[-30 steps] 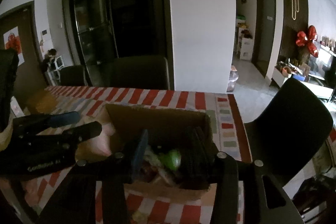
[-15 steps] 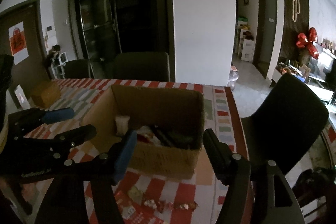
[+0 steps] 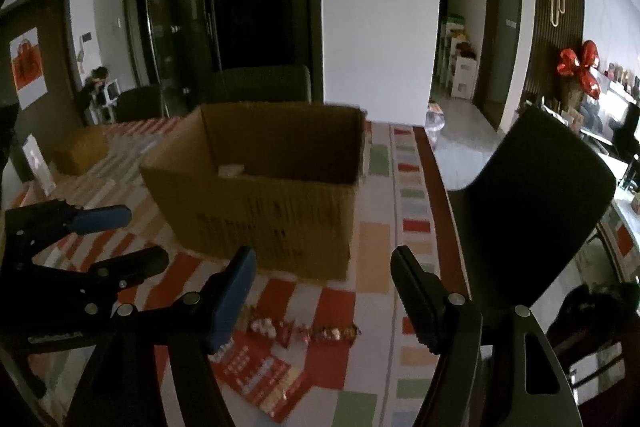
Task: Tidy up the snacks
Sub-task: 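Move both empty tools back down to the remaining snacks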
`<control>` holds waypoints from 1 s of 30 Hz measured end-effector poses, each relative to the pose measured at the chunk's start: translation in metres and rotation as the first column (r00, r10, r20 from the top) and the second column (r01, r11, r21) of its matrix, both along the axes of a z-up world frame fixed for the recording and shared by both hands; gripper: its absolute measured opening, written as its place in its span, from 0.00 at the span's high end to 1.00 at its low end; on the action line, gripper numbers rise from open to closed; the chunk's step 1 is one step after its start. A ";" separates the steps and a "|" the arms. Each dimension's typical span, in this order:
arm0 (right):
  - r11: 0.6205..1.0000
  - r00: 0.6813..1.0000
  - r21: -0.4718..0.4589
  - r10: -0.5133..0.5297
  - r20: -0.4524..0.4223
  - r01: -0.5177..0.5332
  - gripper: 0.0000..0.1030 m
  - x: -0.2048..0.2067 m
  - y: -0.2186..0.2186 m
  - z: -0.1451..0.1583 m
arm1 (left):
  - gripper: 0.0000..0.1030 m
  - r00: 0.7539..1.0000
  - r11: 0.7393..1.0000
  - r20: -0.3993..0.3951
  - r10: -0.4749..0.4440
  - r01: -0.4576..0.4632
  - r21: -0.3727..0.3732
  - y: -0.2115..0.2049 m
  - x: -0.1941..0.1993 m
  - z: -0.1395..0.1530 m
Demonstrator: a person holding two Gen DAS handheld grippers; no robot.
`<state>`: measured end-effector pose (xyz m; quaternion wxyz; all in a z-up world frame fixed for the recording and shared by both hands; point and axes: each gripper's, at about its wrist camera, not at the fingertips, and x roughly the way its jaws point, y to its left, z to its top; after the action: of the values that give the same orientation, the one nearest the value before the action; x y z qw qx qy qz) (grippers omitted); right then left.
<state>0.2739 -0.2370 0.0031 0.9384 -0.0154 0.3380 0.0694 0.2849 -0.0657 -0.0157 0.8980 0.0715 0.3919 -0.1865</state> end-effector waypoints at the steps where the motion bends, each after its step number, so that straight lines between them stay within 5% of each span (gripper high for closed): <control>1: 1.000 1.000 0.000 -0.001 -0.008 0.001 0.32 -0.001 -0.001 -0.004 | 0.38 1.000 1.000 -0.008 -0.001 0.001 0.003 -0.001 -0.001 -0.006; 18: 0.999 0.984 -0.020 -0.030 -0.173 0.027 0.32 0.009 -0.011 -0.080 | 0.39 0.988 0.995 -0.144 -0.052 0.064 0.076 -0.014 0.016 -0.078; 30: 0.999 0.969 0.025 -0.039 -0.246 0.046 0.32 0.024 -0.014 -0.111 | 0.39 0.982 0.996 -0.176 -0.062 0.071 0.045 -0.014 0.035 -0.096</control>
<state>0.2981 -0.2510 -0.1079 0.8909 0.0148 0.4505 0.0557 0.3204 -0.0795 -0.1119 0.8515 0.0908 0.4709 -0.2121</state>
